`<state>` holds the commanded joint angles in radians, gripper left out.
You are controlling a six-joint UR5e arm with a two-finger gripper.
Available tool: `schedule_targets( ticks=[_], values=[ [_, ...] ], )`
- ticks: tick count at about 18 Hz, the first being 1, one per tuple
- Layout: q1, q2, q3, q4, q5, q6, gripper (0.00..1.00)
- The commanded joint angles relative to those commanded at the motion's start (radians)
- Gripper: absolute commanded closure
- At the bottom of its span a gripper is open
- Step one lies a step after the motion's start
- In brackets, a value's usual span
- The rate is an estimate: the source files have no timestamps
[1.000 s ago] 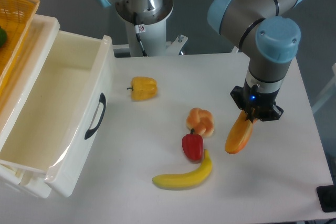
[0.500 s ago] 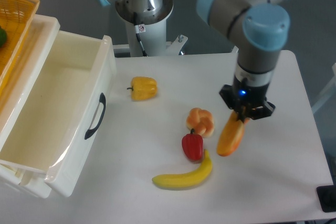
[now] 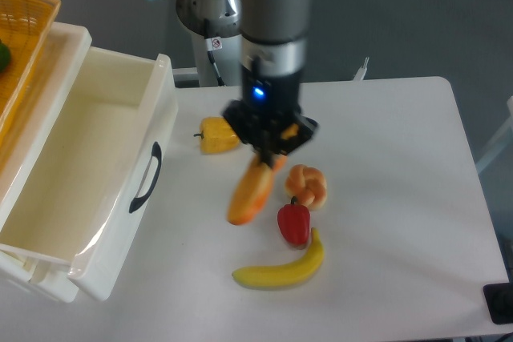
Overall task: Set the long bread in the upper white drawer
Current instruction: 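Carry the long bread over to the open white drawer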
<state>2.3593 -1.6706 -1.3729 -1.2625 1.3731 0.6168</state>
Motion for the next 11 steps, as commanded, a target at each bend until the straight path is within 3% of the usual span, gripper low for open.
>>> schedule_targets(
  ticks=[3,6,11],
  values=[
    [-0.018,0.034,-0.003,-0.002,-0.032,-0.047,1.00],
    [-0.081,0.035,-0.005,0.002,-0.043,-0.268,1.00],
    [-0.137,0.057,-0.008,0.002,-0.049,-0.411,1.00]
  ],
)
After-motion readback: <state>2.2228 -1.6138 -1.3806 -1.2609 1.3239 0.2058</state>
